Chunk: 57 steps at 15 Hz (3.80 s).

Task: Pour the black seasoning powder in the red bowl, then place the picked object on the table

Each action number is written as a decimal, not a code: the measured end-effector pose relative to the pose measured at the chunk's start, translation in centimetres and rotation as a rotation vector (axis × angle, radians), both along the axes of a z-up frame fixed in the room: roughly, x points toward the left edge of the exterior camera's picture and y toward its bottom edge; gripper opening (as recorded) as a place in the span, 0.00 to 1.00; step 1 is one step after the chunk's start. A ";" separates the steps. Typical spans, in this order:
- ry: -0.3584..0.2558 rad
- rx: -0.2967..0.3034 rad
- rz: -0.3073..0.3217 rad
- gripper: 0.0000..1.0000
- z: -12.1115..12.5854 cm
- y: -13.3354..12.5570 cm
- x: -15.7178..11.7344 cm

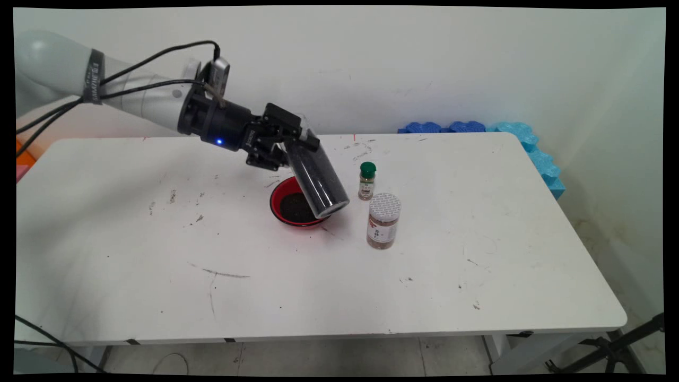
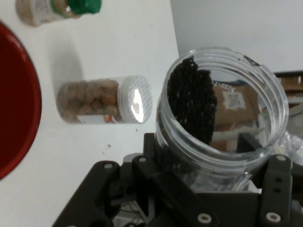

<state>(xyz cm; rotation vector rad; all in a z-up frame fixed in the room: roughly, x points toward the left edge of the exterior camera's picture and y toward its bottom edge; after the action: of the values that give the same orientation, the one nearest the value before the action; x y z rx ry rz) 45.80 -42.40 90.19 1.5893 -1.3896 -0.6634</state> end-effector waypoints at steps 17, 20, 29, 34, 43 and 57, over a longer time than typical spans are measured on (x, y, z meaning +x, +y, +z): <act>-0.293 -0.762 -0.399 0.00 4.7 2.9 -0.7; -0.350 -0.904 -0.494 0.00 5.0 3.4 -0.9; -0.456 -1.188 -0.693 0.00 5.7 5.6 -1.8; -0.454 -1.139 -0.690 0.00 4.6 7.0 -2.5; -0.449 -1.017 -0.655 0.00 1.0 8.5 -4.0; -0.450 -0.953 -0.609 0.00 -5.0 9.6 -5.6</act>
<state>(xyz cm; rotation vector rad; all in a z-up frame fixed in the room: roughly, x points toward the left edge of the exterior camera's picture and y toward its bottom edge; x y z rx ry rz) 40.17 -32.76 85.23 0.5473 -2.1144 0.0963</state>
